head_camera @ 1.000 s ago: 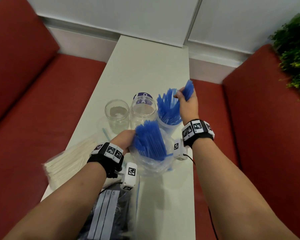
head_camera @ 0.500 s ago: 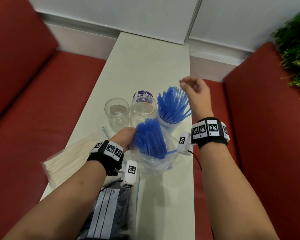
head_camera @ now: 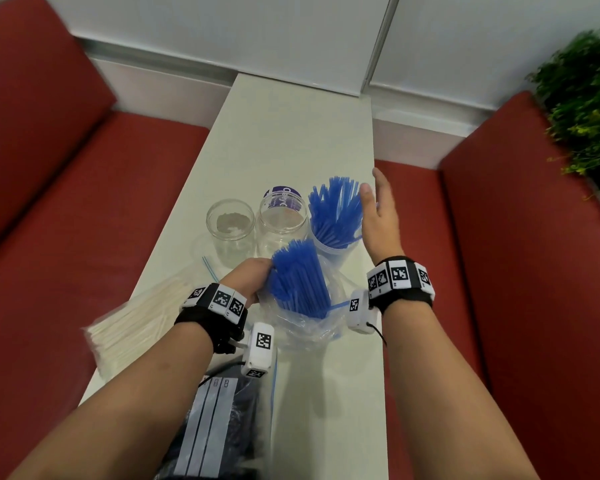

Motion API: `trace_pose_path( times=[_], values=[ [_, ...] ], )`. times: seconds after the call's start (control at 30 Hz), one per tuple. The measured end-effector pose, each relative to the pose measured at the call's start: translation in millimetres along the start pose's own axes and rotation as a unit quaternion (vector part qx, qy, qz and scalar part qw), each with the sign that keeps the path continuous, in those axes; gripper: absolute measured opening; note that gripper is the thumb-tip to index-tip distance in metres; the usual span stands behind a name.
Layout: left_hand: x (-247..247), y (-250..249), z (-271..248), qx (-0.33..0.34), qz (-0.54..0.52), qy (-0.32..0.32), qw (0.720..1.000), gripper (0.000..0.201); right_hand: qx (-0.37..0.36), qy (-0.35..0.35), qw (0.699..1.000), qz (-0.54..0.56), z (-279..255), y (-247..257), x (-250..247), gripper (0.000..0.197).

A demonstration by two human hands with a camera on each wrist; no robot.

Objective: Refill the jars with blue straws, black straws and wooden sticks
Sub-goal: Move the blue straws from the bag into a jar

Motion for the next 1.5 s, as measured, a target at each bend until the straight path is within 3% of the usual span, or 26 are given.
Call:
trace_pose_path(
  times=[0.07,0.1,0.23,0.33,0.4,0.47,0.53,0.57,0.67,0.83,1.07,1.17,1.27,1.4,1.5],
  values=[
    [-1,1,0,-0.001,0.003,-0.004,1.0,0.03,0.041,0.063,0.997,0.011,-9,-9,4,0.062],
    [-1,2,0,-0.001,0.003,-0.003,1.0,0.029,0.032,0.058,0.997,0.035,-13,-10,1,0.061],
    [-2,7,-1,-0.005,0.009,0.0,1.0,0.029,-0.066,-0.103,0.987,0.104,-33,0,-32,0.047],
    [-4,12,-2,-0.002,0.006,0.0,1.0,0.027,0.013,-0.166,0.986,0.008,-60,-26,-52,0.054],
    [-5,12,-2,0.004,0.0,0.004,1.0,0.026,0.14,-0.085,0.982,-0.097,-83,-51,-51,0.065],
    [-3,13,-5,0.007,-0.014,0.007,1.0,0.028,0.253,0.089,0.939,-0.215,-112,-74,-39,0.08],
    [0,13,-6,0.013,-0.008,0.009,1.0,0.029,0.288,0.221,0.892,-0.27,-136,-83,-24,0.099],
    [1,13,-6,0.015,-0.005,0.007,1.0,0.03,0.285,0.251,0.887,-0.262,-143,-82,-15,0.108],
    [5,14,-8,0.013,-0.019,0.006,1.0,0.031,0.232,0.261,0.904,-0.248,-148,-69,6,0.128],
    [12,15,-11,0.031,0.01,0.006,0.999,0.023,0.193,0.299,0.854,-0.381,-159,-62,29,0.142],
    [13,15,-12,0.027,0.017,0.001,1.0,0.03,0.16,0.295,0.842,-0.423,-168,-63,39,0.16],
    [15,15,-11,0.029,-0.007,-0.002,1.0,0.031,0.123,0.258,0.845,-0.453,-167,-61,46,0.152],
    [17,13,-11,0.034,0.005,0.012,0.999,0.029,0.069,0.183,0.873,-0.448,-162,-54,47,0.118],
    [12,12,-11,0.043,0.01,0.01,0.999,0.041,0.052,0.111,0.946,-0.3,-156,-49,43,0.065],
    [8,14,-10,0.04,0.0,0.006,0.999,0.028,0.046,0.064,0.982,-0.17,-151,-40,38,0.043]
  ],
)
Point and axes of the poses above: each hand's wrist, its own z-axis towards the middle knuckle, its own x-axis out of the palm, y = z × x, the point moved 5 cm from there along z, towards the middle knuckle, and after that the axes turned 8 degrees about z, right-handed, at the moved point
